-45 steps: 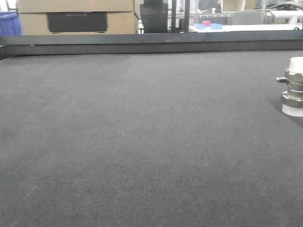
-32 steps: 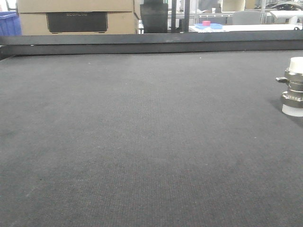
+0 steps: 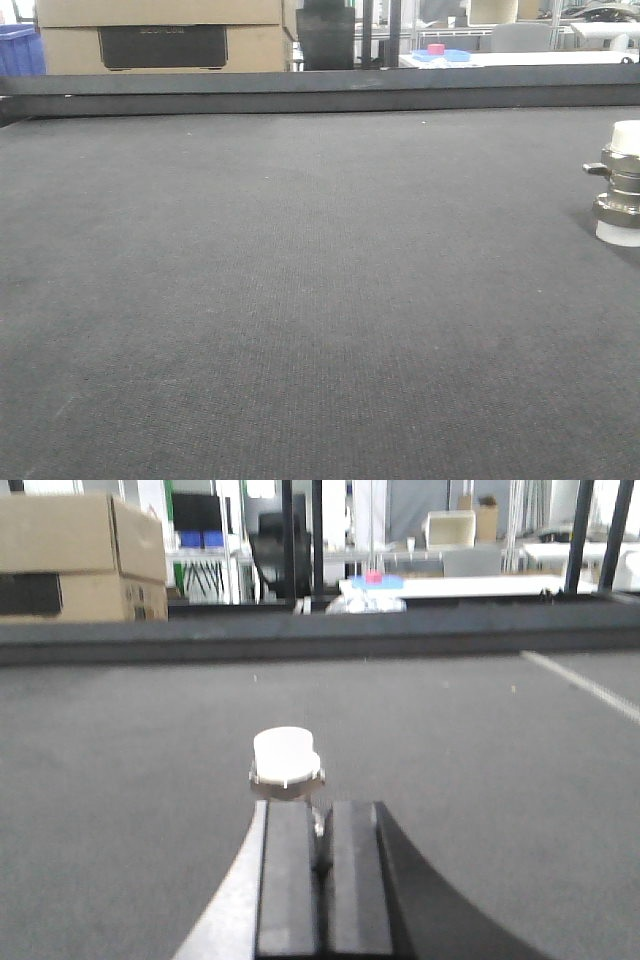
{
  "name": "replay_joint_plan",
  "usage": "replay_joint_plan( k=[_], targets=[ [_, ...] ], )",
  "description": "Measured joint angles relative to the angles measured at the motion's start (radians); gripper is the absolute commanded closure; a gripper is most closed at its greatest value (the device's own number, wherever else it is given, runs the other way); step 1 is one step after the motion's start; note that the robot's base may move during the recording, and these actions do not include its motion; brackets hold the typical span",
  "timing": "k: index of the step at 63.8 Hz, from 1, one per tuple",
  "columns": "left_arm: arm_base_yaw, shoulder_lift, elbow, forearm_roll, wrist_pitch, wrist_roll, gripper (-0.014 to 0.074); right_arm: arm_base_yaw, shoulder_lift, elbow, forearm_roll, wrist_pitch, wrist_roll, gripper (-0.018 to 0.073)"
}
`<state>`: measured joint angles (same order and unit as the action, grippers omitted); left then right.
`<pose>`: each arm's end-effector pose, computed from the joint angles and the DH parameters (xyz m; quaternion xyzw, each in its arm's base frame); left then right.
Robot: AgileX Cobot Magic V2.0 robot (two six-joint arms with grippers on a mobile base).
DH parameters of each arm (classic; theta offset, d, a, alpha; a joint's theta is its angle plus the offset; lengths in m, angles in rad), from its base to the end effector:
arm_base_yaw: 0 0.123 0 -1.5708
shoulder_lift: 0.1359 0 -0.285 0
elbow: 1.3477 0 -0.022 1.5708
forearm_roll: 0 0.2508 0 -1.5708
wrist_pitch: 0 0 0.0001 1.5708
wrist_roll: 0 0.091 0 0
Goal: Place valve from conveyor to right shelf box
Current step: 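Move the right gripper toward the silver valve on the conveyor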
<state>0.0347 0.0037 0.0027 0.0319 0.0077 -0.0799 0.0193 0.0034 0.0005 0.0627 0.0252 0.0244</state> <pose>0.0567 0.0020 0.2114 -0.0282 0.6802 -0.0048 0.7325 0.0567 0.0012 0.2106 0.0227 0.6859 0.0392 0.7263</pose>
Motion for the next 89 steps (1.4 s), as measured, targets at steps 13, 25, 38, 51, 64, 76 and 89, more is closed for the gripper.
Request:
replay_joint_plan(
  k=[13, 25, 38, 51, 64, 76, 89],
  targets=[
    [0.0, 0.0, 0.0, 0.0, -0.033, 0.0, 0.0708, 0.0, 0.0, 0.0, 0.0, -0.031, 0.0, 0.0711],
    [0.0, 0.0, 0.0, 0.0, -0.178, 0.0, 0.0708, 0.0, 0.0, 0.0, 0.0, -0.111, 0.0, 0.0711],
    [0.0, -0.002, -0.14, 0.0, -0.1, 0.0, 0.0708, 0.0, -0.002, -0.155, 0.0, -0.061, 0.0, 0.071],
    [0.0, 0.15, -0.45, 0.059, 0.157, 0.0, 0.047, 0.0, 0.086, -0.404, 0.0, 0.061, 0.0, 0.0409],
    [0.0, 0.39, -0.66, 0.066, 0.284, 0.0, 0.0067, 0.0, 0.312, -0.55, 0.0, 0.108, 0.0, -0.0009],
    [0.0, 0.57, -0.787, -0.032, 0.405, 0.0, -0.0003, 0.0, 0.519, -0.624, -0.002, 0.126, 0.0, 0.0001],
    [-0.055, 0.648, -0.846, -0.044, 0.46, 0.0, -0.0003, 0.004, 0.767, -0.907, -0.004, 0.39, -0.024, 0.0001]
  ],
)
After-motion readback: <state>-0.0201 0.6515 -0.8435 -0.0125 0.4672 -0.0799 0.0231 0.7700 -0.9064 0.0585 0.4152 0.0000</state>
